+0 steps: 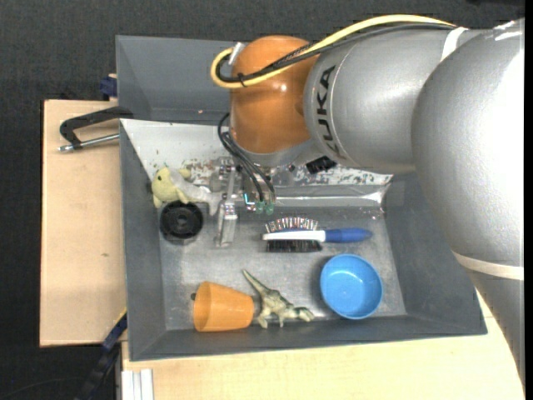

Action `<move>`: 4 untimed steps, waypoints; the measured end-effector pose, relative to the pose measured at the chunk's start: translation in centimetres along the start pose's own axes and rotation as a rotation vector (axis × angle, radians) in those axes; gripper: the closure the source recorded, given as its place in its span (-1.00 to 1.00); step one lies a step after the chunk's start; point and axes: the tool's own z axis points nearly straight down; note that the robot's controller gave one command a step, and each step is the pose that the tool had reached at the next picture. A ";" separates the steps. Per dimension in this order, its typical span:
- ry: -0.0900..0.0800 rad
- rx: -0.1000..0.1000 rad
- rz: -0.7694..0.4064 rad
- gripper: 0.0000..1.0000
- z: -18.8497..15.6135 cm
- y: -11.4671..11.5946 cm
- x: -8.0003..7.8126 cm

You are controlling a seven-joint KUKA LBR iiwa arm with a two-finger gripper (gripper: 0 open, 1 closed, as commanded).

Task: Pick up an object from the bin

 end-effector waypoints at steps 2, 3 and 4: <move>-0.015 -0.005 0.126 1.00 5.9 5.5 0.5; -0.009 -0.010 0.258 1.00 6.2 6.2 -0.4; -0.040 0.000 -0.283 1.00 6.4 5.3 -0.6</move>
Offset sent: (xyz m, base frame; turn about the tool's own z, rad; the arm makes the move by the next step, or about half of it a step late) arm -0.0085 0.0528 -0.0641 0.1264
